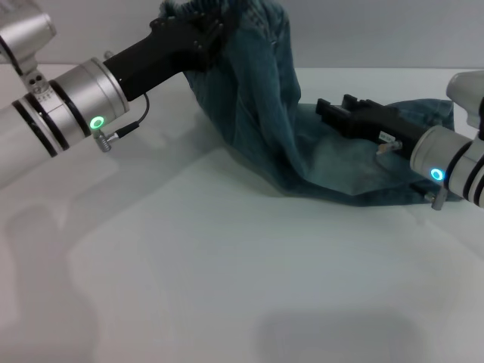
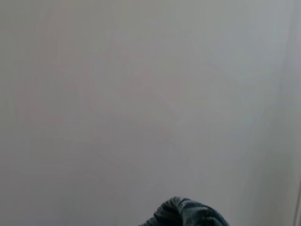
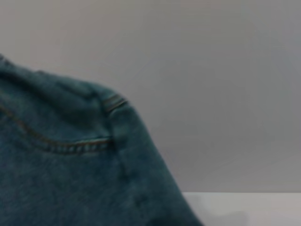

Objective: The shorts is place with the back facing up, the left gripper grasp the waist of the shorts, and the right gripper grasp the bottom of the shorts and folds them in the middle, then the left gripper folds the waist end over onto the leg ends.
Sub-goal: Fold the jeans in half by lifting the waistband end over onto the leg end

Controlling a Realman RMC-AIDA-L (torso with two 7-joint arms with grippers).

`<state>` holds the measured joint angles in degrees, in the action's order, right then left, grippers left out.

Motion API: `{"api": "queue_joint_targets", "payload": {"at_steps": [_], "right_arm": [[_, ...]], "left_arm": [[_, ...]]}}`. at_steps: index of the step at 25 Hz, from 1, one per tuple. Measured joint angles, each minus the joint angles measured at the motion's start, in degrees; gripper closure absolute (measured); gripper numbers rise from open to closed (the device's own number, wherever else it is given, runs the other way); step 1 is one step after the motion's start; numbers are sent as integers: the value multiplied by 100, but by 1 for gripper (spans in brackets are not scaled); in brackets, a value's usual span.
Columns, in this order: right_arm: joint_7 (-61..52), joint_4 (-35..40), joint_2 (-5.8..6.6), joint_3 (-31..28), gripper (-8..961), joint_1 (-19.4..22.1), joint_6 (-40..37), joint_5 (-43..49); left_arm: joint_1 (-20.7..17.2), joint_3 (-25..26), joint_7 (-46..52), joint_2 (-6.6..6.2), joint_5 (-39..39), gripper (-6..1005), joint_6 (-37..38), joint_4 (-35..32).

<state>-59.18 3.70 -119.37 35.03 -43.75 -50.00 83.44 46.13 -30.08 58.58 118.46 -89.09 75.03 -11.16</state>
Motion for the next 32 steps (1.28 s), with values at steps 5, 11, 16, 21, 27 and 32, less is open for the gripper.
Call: {"api": "queue_joint_targets", "payload": {"at_steps": [5,11,16,21,27,32], "right_arm": [[8,-26,-6,87,381,-83,118,3],[9,-121,-10,119,381,-212,227,6],[7,-330,-16,233,381,-447,276,6],[7,-449,-25,241,381,-619,264,17],[-38,-692,-24,249,381,-896,184,272],[-172,-865,-24,245,382,-1141,-153,465]], "left_arm": [[135,-11,22,10,0,874,14,41],[258,-11,22,10,29,874,131,31],[385,-8,30,10,17,874,135,23],[511,-66,31,10,-4,873,119,22],[551,-81,52,15,-4,873,145,14],[555,-92,76,18,-4,873,155,9]]}}
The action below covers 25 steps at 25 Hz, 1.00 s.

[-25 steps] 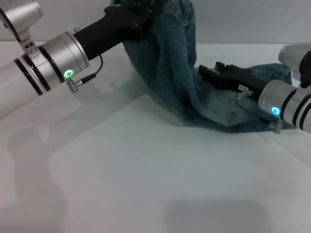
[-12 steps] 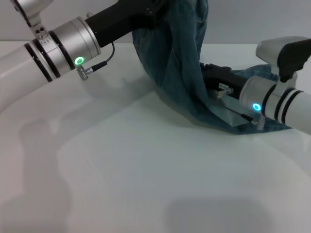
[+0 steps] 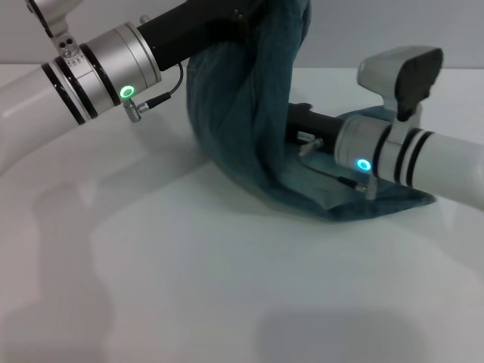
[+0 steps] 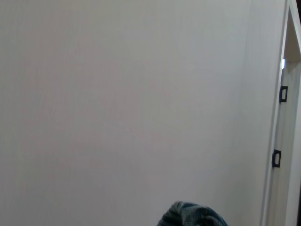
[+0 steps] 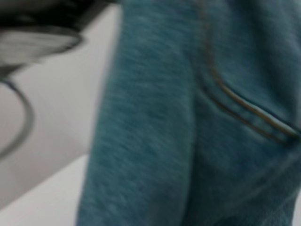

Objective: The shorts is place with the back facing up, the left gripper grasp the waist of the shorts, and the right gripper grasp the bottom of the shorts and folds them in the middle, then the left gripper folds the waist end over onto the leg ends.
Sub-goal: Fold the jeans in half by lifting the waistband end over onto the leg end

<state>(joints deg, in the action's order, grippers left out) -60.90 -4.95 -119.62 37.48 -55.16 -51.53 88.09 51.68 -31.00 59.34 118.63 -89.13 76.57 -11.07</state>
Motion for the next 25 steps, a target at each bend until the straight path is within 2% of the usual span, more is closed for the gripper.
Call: {"api": "queue_joint_targets", "payload": {"at_steps": [6,11,14,25], "right_arm": [[-309,-35,-9,3,382,-269,-283,303],[-316,-27,-12,-18,382,-265,-297,320],[-318,63,-8,-59,382,-80,-243,315],[-304,1009,22,-267,382,1051,33,223]], "left_arm": [[-10,-48,15,1,0,876,0,-1],[-42,-48,16,1,17,878,0,-1],[-48,-48,16,1,19,878,0,-1],[-109,-119,-10,-8,6,877,-57,24]]}}
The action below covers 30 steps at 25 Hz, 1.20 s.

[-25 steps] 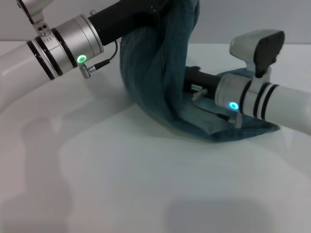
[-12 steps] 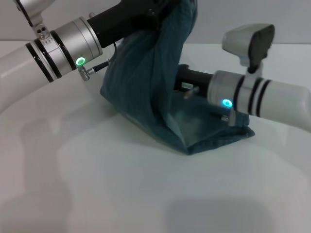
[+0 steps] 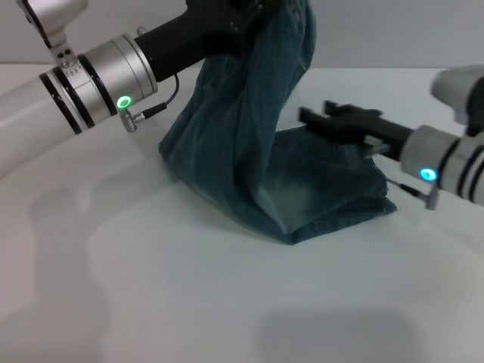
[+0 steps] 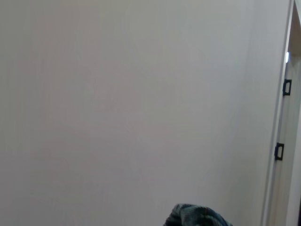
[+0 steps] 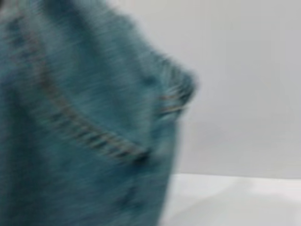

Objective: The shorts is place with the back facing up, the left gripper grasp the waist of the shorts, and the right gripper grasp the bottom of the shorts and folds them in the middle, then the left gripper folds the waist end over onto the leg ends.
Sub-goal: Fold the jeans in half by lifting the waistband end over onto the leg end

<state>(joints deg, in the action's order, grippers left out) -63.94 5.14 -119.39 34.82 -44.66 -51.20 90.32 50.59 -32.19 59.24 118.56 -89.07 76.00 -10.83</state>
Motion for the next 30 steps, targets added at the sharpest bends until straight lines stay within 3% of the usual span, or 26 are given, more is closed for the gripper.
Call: {"api": "queue_joint_targets", "payload": {"at_steps": [3,13,22,30], "right_arm": [[144,259,7,-169,381,238,39,-199],[1263,1006,48,-213,381,933,-378,-2198],[1664,995,62,-343,381,921,-255,-2545],[1687,1009,74,-354,381,848,-26,-2552]], "left_arm": [[-26,-68,-17,0,-2,877,-22,27],[-147,-450,-2,25,11,877,-30,86],[-109,-1035,-340,55,32,878,410,193],[-93,-1057,-752,54,194,858,798,332]]}}
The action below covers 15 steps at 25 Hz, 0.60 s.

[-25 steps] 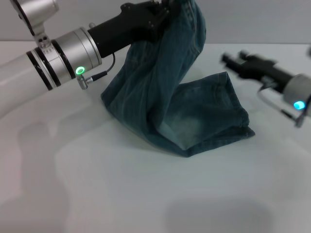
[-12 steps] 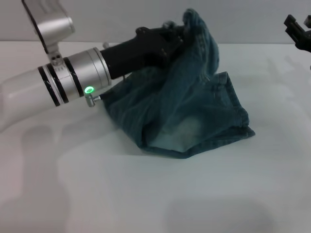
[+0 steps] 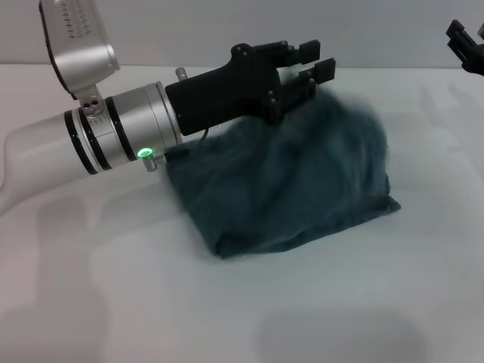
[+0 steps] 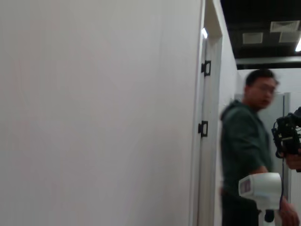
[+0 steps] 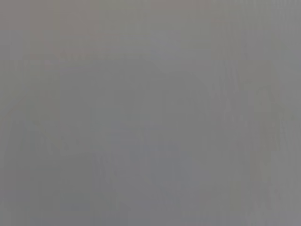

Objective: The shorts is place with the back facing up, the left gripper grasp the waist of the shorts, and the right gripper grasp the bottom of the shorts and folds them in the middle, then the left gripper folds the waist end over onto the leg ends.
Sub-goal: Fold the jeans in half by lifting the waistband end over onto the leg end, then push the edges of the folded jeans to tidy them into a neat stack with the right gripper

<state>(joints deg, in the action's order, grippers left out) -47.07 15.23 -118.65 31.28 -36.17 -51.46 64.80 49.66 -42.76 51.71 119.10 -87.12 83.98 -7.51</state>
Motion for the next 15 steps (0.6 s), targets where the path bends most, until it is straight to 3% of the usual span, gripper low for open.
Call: {"api": "queue_joint_targets", "payload": {"at_steps": [4,7,12,15], "right_arm": [[9,-9,-1,0,381,-13,9,-3],[11,-21,-5,0,381,-24,9,-3],[13,-25,-8,1,381,-43,0,-3],[14,-25,-8,0,382,-48,-35,-3]], "left_arm": [[0,2,-88,-1,48,777,-2,3],[2,4,-117,-1,96,554,-34,4],[-41,10,-145,-2,249,324,-64,4],[-131,40,-255,-2,400,277,-109,5]]}}
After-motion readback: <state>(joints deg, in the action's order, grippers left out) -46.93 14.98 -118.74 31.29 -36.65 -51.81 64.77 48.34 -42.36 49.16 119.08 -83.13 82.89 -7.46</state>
